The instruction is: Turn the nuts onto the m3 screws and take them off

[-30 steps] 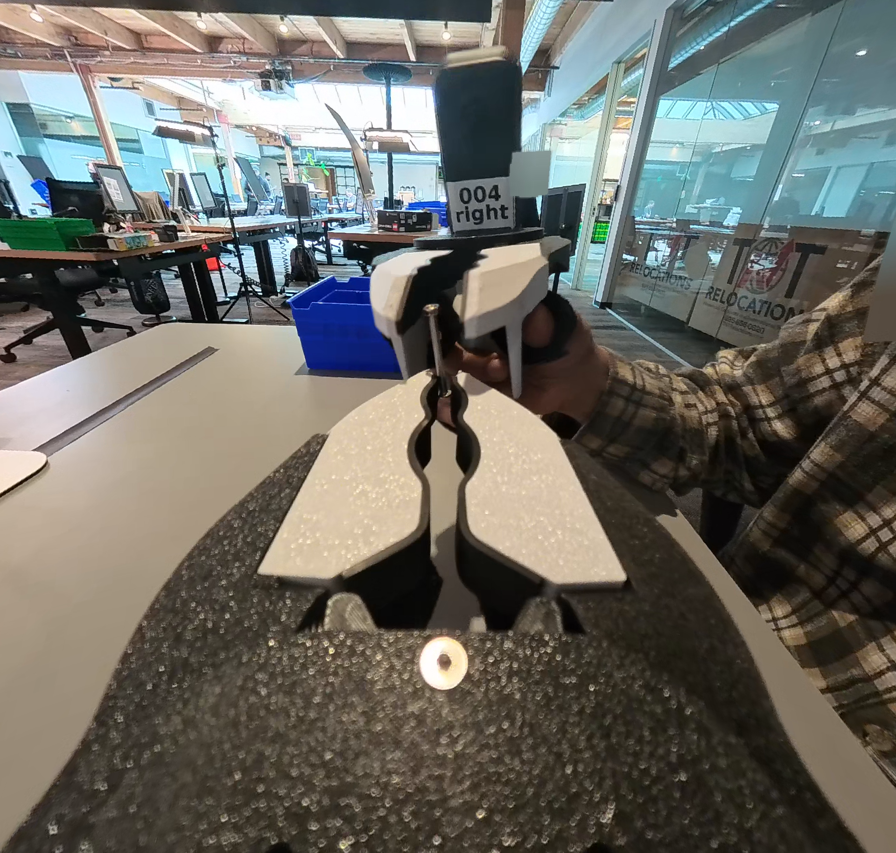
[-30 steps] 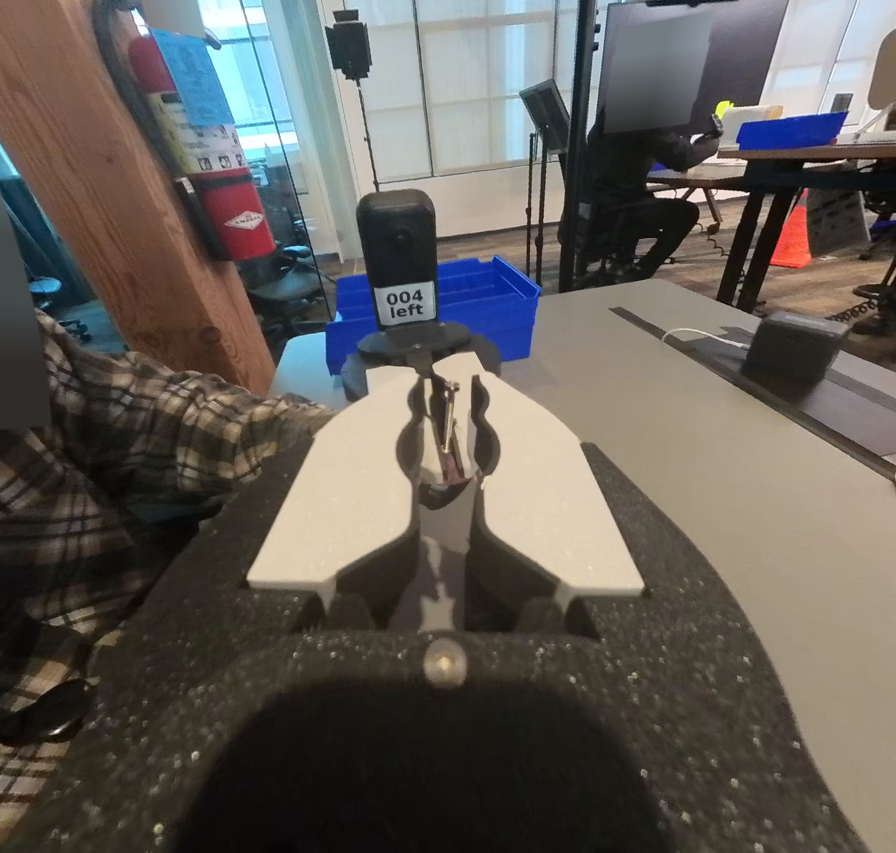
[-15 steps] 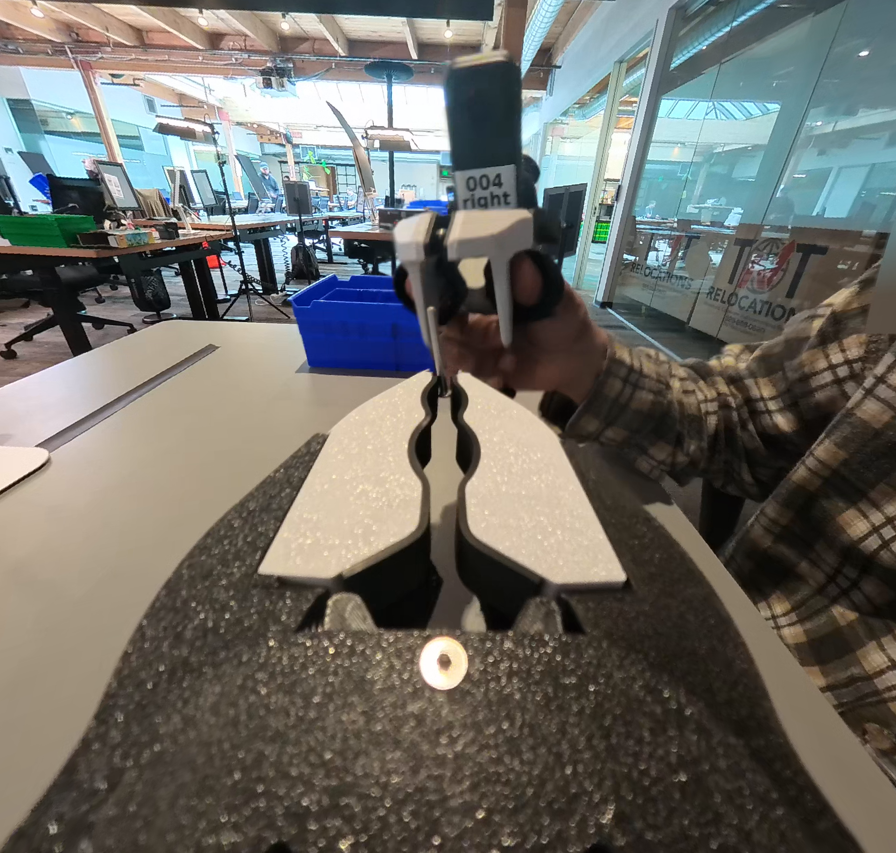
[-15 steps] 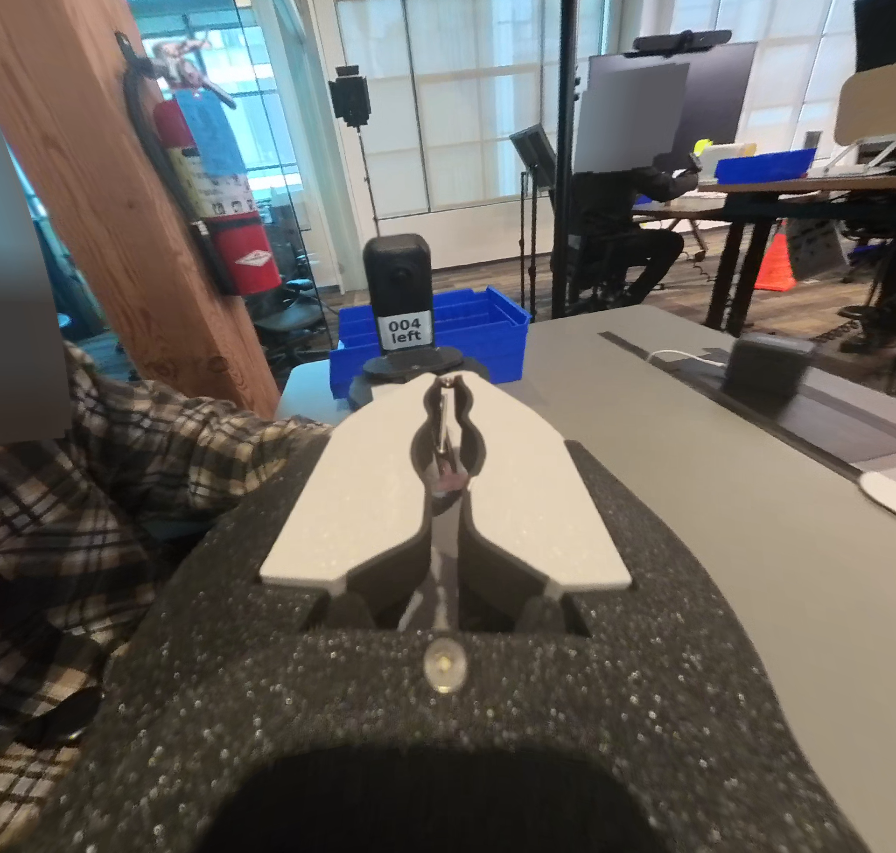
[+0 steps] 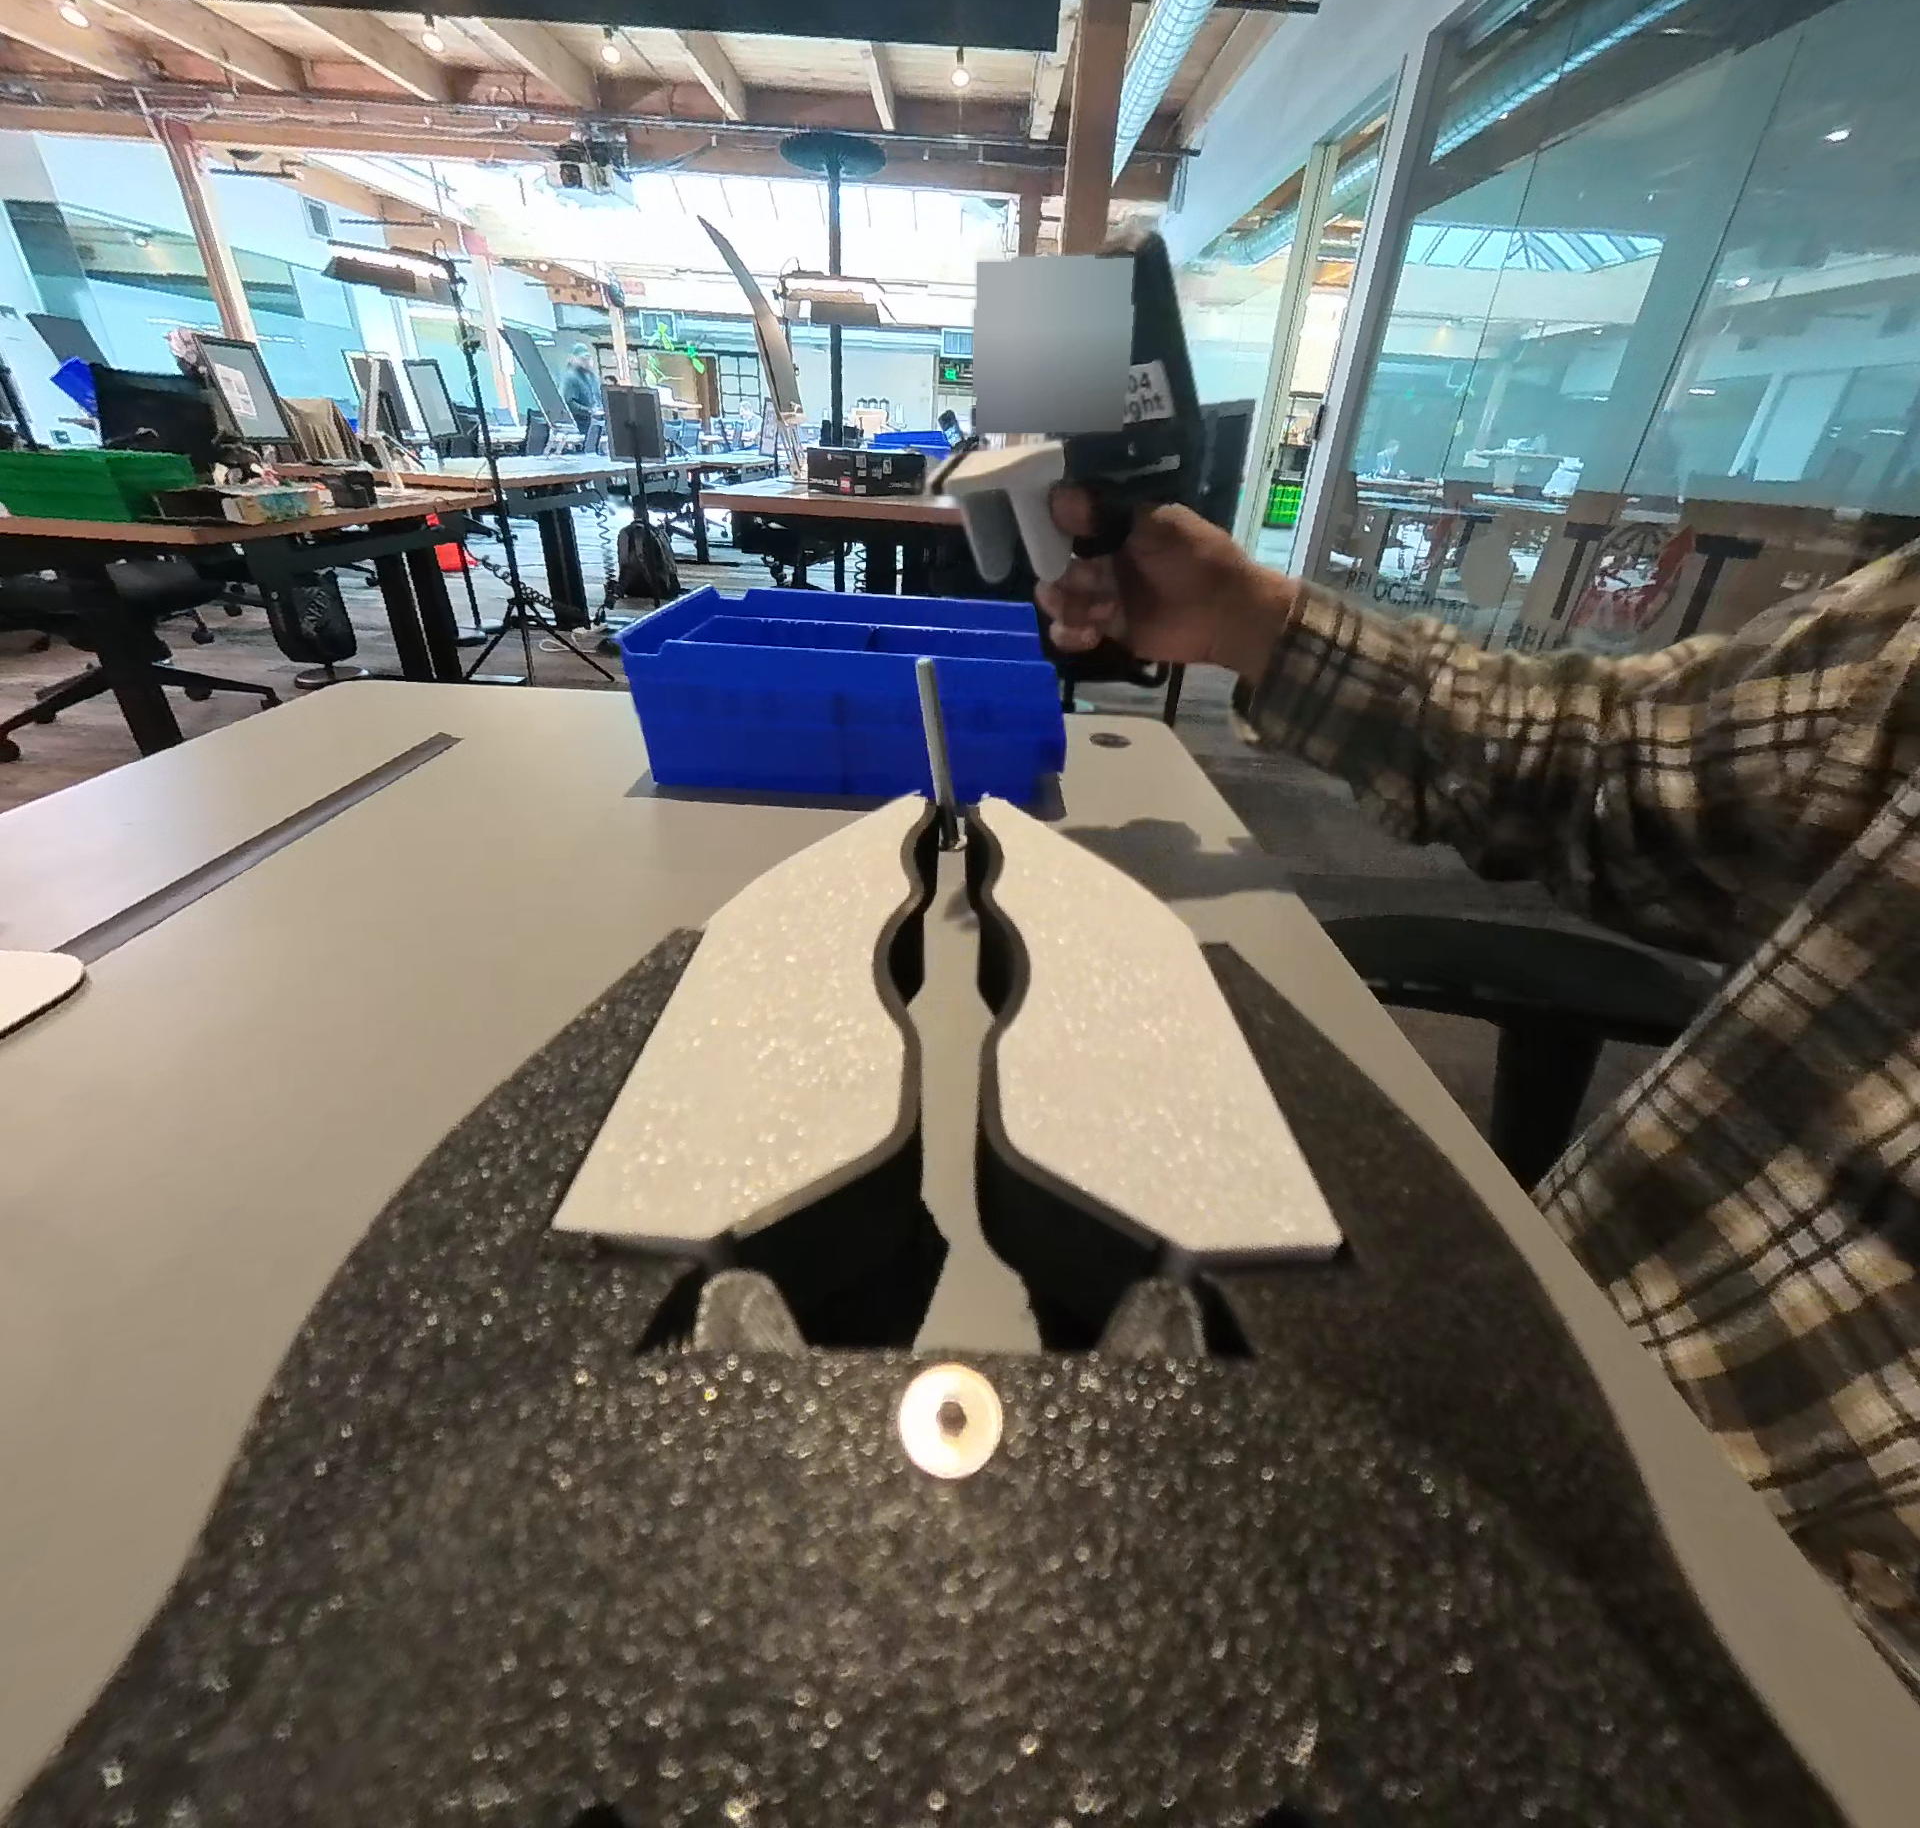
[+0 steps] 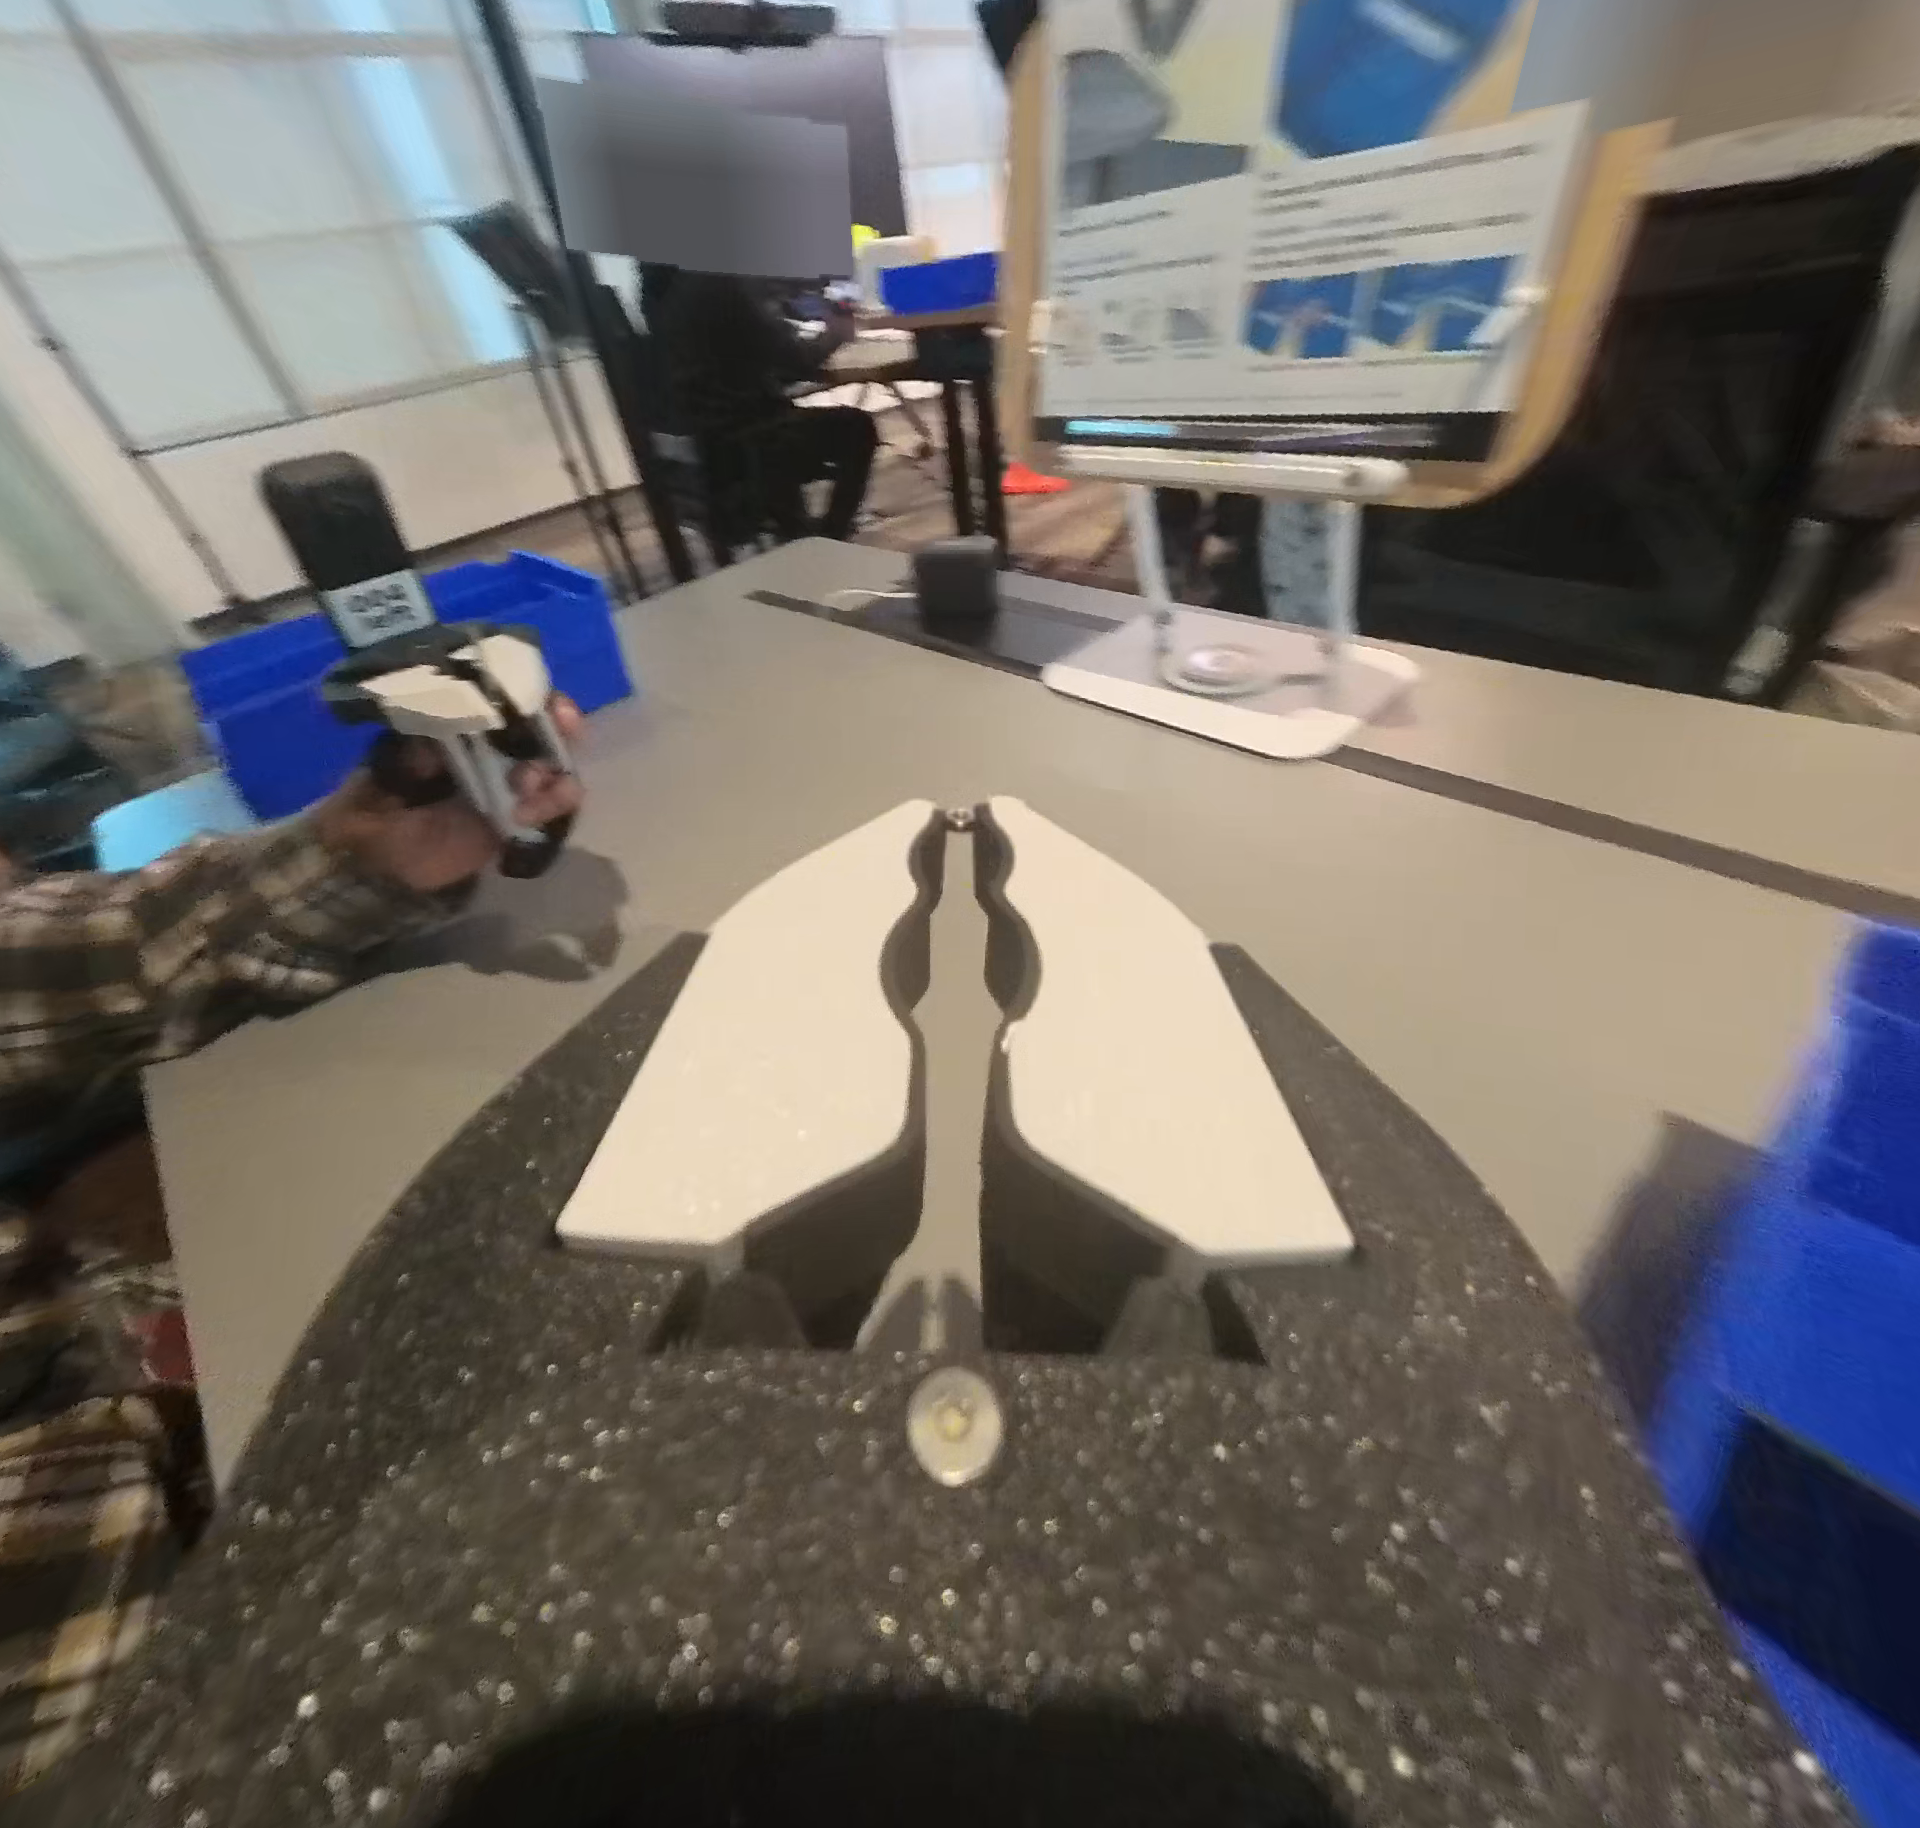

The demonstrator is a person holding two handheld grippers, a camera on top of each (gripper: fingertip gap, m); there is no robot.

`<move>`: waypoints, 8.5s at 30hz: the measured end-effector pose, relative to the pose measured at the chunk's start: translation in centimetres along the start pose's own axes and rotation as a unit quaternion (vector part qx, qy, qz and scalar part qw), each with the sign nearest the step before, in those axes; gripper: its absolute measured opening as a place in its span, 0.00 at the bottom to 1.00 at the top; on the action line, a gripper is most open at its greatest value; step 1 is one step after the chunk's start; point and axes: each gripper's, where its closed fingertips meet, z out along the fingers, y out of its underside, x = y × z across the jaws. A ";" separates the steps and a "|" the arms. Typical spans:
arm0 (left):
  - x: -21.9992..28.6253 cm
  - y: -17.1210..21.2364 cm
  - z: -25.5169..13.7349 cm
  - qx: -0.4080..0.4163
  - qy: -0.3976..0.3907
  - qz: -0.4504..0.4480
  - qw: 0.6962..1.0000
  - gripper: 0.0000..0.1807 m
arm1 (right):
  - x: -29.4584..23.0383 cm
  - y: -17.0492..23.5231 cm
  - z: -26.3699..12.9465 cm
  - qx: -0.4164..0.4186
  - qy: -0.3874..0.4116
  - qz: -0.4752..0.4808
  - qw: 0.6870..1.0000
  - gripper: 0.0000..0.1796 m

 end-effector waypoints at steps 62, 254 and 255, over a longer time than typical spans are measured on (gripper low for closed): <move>0.2 0.3 0.6 0.003 0.017 -0.031 0.999 0.16 | -19.4 2.7 17.4 -0.032 -0.301 -0.045 0.952 0.01; -7.1 0.4 -1.4 0.026 -0.041 -0.094 0.994 0.01 | -12.3 0.9 21.1 -0.016 -0.367 -0.020 0.930 0.19; -7.2 0.0 -1.7 0.037 -0.044 -0.097 0.994 0.01 | -12.8 0.9 21.4 -0.011 -0.380 -0.016 0.925 0.17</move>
